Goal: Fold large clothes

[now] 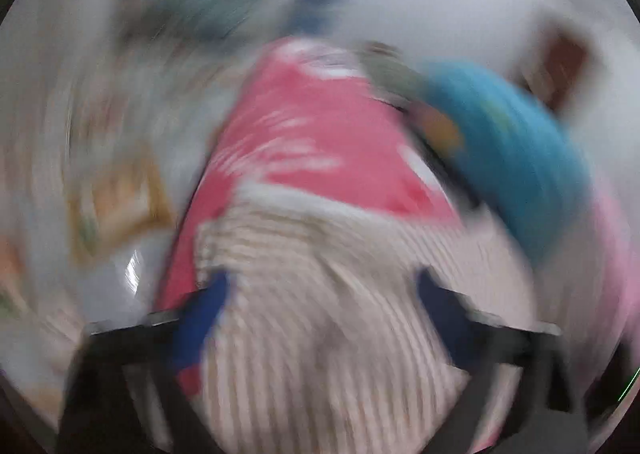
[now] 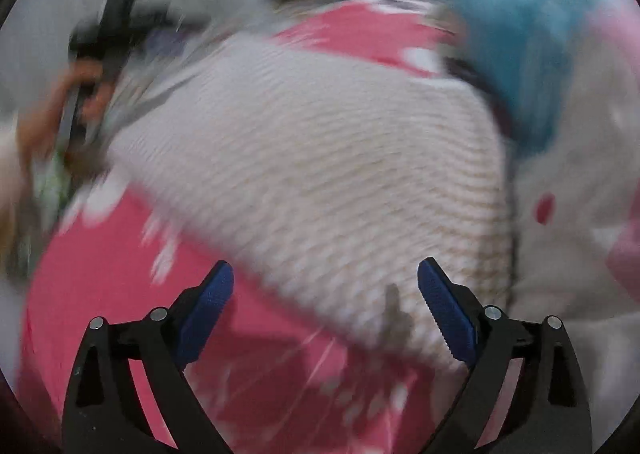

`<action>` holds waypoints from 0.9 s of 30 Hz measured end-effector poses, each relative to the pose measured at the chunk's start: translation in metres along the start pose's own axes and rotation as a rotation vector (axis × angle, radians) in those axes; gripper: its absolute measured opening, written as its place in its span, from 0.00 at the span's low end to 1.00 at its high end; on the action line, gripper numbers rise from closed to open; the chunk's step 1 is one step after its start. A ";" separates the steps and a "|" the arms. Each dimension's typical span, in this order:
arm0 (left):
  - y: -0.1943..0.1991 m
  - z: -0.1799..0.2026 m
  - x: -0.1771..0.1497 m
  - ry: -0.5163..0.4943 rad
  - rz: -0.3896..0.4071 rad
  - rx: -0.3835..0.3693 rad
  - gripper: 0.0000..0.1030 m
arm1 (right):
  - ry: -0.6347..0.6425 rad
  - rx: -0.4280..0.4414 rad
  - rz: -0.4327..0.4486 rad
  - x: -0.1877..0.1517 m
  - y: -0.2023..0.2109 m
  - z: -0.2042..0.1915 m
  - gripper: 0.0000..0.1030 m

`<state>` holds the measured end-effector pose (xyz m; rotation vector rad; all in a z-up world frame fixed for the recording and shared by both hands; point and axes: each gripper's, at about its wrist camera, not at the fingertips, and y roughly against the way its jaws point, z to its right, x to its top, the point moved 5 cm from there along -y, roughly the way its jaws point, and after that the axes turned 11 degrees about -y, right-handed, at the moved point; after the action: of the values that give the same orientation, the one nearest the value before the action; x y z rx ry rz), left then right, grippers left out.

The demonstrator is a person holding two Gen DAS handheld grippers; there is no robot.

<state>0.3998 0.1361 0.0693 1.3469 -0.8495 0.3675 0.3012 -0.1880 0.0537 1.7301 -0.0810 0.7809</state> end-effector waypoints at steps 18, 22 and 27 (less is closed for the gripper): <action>-0.063 0.125 -0.118 -0.683 -0.133 0.509 0.95 | 0.267 -0.459 0.154 -0.005 -0.074 0.012 0.92; -0.066 0.128 -0.117 -0.728 -0.087 0.562 0.76 | 0.205 -0.485 0.174 0.004 -0.080 0.027 0.87; -0.057 0.129 -0.134 -0.792 -0.125 0.595 0.23 | 0.230 -0.587 0.182 -0.004 -0.068 0.016 0.32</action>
<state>0.3086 0.0319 -0.0675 2.1499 -1.3561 -0.0456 0.3348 -0.1815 -0.0067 1.0810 -0.2848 0.9709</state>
